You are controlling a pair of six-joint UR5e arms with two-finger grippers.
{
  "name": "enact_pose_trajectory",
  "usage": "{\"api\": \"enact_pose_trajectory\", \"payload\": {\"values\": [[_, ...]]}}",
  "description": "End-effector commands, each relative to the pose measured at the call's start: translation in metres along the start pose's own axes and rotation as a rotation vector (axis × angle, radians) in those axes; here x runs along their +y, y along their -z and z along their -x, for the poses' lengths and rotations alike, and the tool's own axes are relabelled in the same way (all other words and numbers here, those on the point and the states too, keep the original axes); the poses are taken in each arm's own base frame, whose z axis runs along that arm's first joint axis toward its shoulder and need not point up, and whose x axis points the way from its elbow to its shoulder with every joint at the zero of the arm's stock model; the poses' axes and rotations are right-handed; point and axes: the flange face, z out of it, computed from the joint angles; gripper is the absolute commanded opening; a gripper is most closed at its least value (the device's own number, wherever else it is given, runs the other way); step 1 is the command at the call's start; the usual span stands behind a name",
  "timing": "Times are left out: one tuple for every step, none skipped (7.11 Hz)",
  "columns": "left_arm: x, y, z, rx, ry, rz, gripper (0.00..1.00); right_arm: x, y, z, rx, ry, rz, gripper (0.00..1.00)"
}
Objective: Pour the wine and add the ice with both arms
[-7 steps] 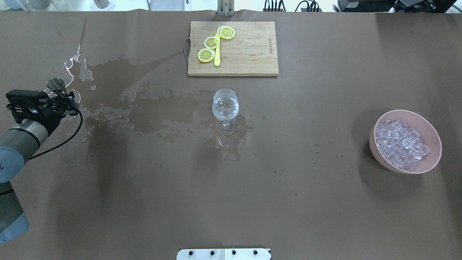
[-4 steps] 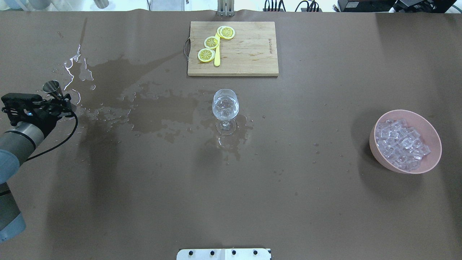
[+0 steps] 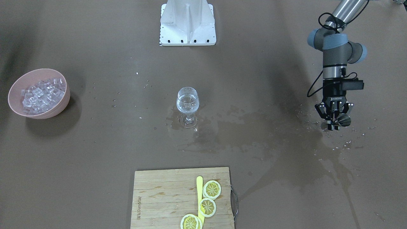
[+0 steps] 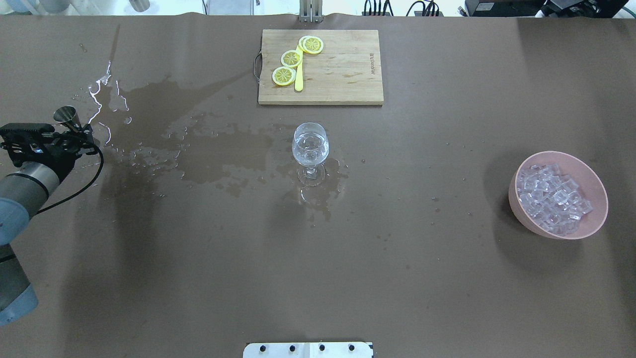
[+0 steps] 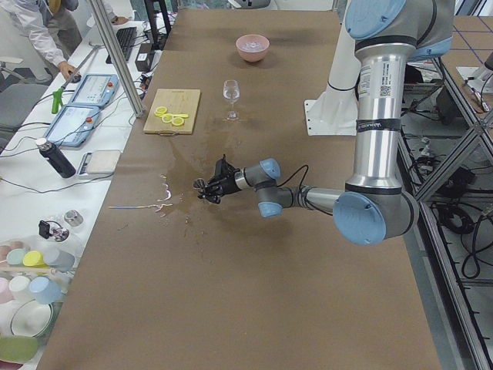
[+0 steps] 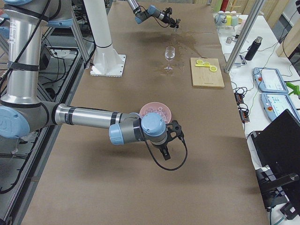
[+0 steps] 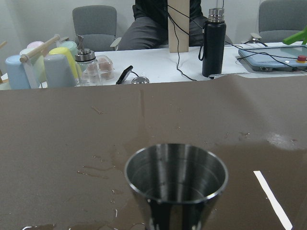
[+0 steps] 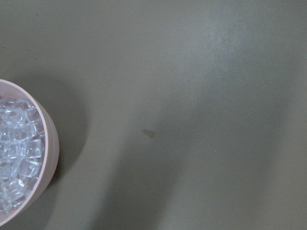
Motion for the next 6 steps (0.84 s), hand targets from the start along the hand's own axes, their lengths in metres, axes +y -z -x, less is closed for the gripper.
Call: {"api": "enact_pose_trajectory", "payload": {"values": [[0.0052,-0.0102,0.0000,-0.013,0.015,0.005,0.00,-0.0024,0.0020,0.0019,0.003,0.006,-0.004,1.00],[0.0087,-0.0178,-0.0033,-0.017,0.027,0.007,0.00,-0.0024,0.0020,0.0020,0.003,0.006,-0.004,1.00],[0.0112,-0.0180,-0.0040,-0.006,0.029,0.029,0.10,-0.0024,0.0020,0.0020,0.003,0.006,-0.004,1.00],[0.0106,-0.0183,-0.0040,0.002,0.030,0.044,0.25,-0.0028,0.0024,0.0024,0.003,0.006,-0.005,1.00],[0.0098,-0.0182,-0.0025,0.008,0.032,0.052,0.28,-0.0037,0.0027,0.0026,0.003,0.007,-0.006,1.00],[0.0056,-0.0194,0.0001,0.019,0.033,0.072,0.81,-0.0037,0.0027,0.0026,0.003,-0.005,-0.006,1.00]]}}
